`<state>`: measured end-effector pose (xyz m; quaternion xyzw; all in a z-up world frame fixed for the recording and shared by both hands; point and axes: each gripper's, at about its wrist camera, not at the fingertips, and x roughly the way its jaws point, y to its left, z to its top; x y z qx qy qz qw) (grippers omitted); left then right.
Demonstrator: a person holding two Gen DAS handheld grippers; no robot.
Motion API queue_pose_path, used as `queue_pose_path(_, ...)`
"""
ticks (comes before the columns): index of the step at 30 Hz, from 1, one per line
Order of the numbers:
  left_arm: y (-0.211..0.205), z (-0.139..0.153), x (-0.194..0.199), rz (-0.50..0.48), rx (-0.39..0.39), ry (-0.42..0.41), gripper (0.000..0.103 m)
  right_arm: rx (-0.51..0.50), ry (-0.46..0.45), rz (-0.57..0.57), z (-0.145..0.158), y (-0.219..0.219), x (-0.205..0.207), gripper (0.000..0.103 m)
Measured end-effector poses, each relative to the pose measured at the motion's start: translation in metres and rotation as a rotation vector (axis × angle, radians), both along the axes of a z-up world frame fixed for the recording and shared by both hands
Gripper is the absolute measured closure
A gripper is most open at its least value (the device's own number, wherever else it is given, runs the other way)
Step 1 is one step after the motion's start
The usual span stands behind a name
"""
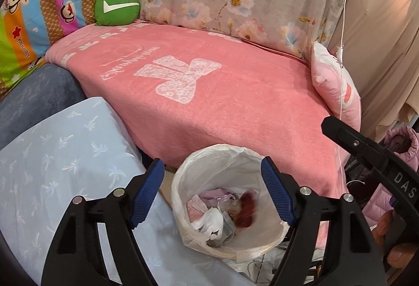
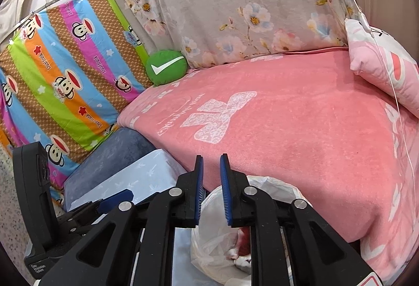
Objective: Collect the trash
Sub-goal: 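Carry the mask and scrunchie over the bin and open both tools, then pull both open tools back up from the bin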
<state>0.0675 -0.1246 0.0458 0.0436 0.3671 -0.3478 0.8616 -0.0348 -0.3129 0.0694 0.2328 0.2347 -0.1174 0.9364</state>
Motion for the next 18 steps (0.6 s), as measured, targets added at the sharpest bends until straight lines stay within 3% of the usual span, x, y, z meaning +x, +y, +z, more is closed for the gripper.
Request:
queue_pose_path(10, 0.014, -0.003, -0.01, 0.054, 0.062, -0.056, 0.03, -0.054, 0.078, 0.028, -0.013, 0.015, -0.011, 0.073)
queue_pose_path(18, 0.025, -0.009, -0.024, 0.125, 0.115, -0.088, 0.02, -0.118, 0.152, 0.026, -0.026, 0.03, -0.028, 0.061)
